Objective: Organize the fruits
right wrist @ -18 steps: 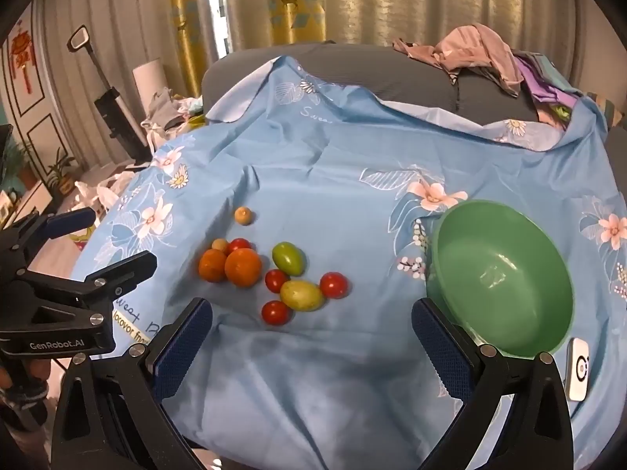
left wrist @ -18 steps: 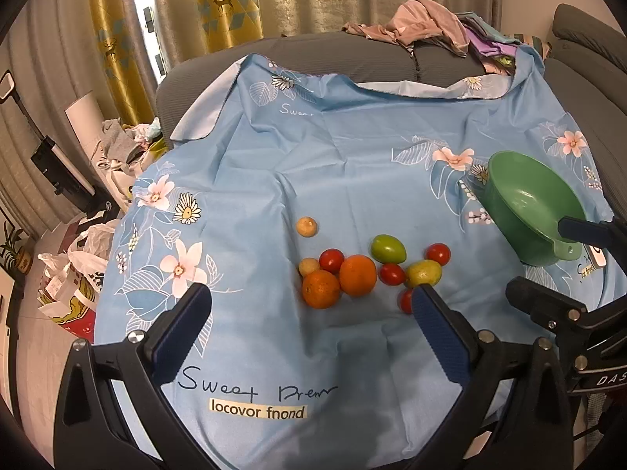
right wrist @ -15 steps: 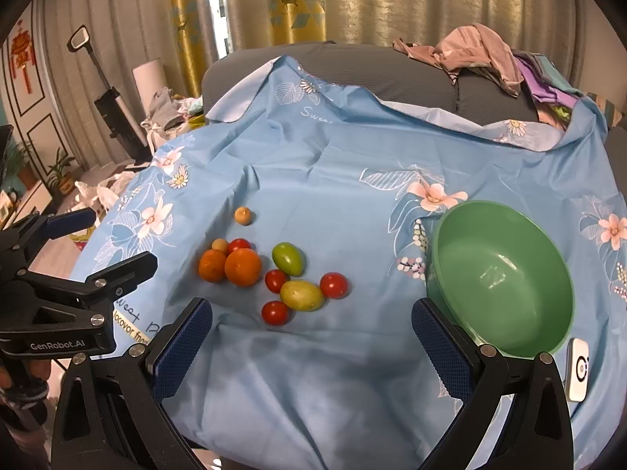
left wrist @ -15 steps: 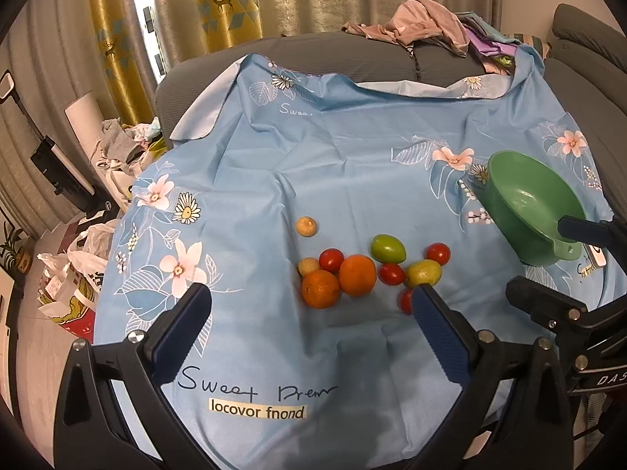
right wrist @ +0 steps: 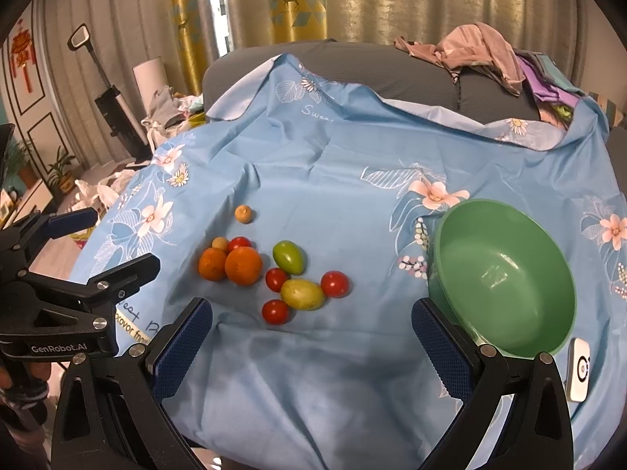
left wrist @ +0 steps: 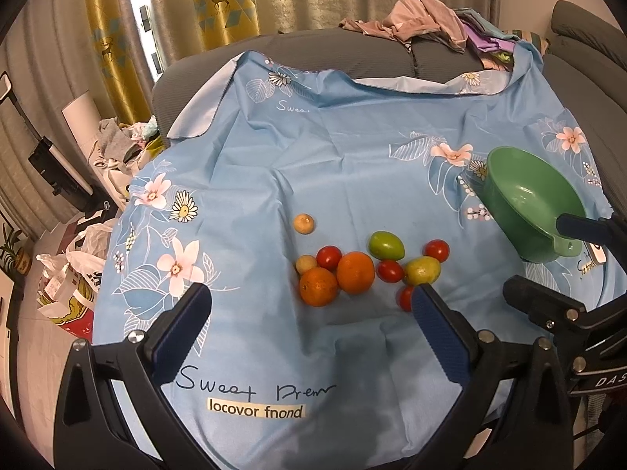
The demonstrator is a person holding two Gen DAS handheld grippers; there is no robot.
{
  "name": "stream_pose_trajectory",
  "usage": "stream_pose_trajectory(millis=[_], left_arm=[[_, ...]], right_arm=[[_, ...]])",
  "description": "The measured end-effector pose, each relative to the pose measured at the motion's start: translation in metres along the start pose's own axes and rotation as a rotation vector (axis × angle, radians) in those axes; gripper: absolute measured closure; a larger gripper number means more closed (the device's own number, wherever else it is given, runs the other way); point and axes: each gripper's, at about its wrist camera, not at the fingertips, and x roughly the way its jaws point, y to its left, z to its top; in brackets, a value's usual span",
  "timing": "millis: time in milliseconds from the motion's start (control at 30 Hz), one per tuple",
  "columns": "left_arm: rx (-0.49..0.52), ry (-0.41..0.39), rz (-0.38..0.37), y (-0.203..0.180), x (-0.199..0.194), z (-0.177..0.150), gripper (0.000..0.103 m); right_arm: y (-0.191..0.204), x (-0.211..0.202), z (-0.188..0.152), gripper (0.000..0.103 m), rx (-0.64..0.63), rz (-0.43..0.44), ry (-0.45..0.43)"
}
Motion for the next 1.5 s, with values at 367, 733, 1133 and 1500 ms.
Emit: stream_pose_trajectory(millis=[367, 733, 1133, 1500], left_arm=[[0.002, 0.004, -0.004, 0.002, 0.001, 0.0, 0.001], [0.007, 0.008, -0.007, 0.001, 0.003, -0.002, 0.001], [-0.102, 0.073, -0.135, 0.025, 0.027, -0.022, 0.001], [-0.116, 0.117, -0.275, 0.019, 0.054, -0.038, 0.001]], right_arm=[[0.001, 0.0, 0.0, 0.001, 0.0, 0.0, 0.0], [0.001, 0.001, -0.001, 0.001, -0.002, 0.001, -0.006], [-0.013, 0.017, -0.019, 0.001, 0.023, 0.029, 0.063], [-0.022, 0.046, -0.036, 0.007, 0.041, 0.101, 0.074]])
